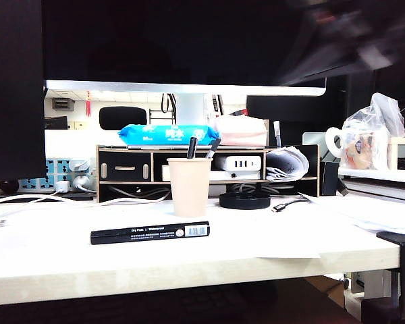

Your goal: Pick up the marker and insert it into the paper cup.

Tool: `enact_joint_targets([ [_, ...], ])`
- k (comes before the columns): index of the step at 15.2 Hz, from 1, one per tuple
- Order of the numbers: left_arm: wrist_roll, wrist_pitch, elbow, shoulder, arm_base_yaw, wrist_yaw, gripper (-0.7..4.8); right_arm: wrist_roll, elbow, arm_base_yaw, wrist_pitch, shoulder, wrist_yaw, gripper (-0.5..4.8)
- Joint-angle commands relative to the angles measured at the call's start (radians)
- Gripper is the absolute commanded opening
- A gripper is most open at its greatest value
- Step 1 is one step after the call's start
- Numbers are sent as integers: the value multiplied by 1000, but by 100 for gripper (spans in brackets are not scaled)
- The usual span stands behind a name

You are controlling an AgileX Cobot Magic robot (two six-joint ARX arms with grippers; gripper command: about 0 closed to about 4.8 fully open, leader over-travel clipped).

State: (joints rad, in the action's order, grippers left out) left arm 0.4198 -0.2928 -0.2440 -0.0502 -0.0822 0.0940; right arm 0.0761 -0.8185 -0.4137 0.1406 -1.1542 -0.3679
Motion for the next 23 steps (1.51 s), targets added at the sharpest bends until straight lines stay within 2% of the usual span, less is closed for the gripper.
enact_joint_targets([
  [1, -35, -111, -201, -101, 2, 6, -5, -25, -42, -100, 21, -62, 12, -8],
  [6, -171, -144, -584, -503, 2, 179, -5, -29, -42, -142, 55, -74, 32, -8],
  [7, -235, -142, -652, -634, 2, 231, -5, -37, -42, -142, 53, -77, 31, -8],
  [8, -292, -137, -687, -775, 2, 347, -5, -69, -45, -143, 47, -92, 20, -8],
  [13, -407, -253, -687, -1122, -26, 397, -5, -160, -186, -145, 174, -265, -52, -8],
  [15, -409, -284, -687, -1183, -44, 467, -5, -192, -224, -145, 201, -327, -84, -8],
  [17, -413, -296, -687, -1193, -52, 466, -5, -246, -256, -169, 248, -391, -79, -8],
  [20, -412, -293, -687, -1192, -55, 468, -5, -298, -261, -215, 220, -438, -57, 1],
  [21, -412, -293, -687, -1192, -55, 468, -5, -313, -262, -235, 195, -450, -19, 28],
  [22, -412, -293, -687, -1192, -55, 468, -5, -327, -268, -246, 188, -458, -10, 83],
  [23, -412, -290, -687, -1192, -55, 467, -5, -354, -287, -257, 195, -475, -1, 107],
])
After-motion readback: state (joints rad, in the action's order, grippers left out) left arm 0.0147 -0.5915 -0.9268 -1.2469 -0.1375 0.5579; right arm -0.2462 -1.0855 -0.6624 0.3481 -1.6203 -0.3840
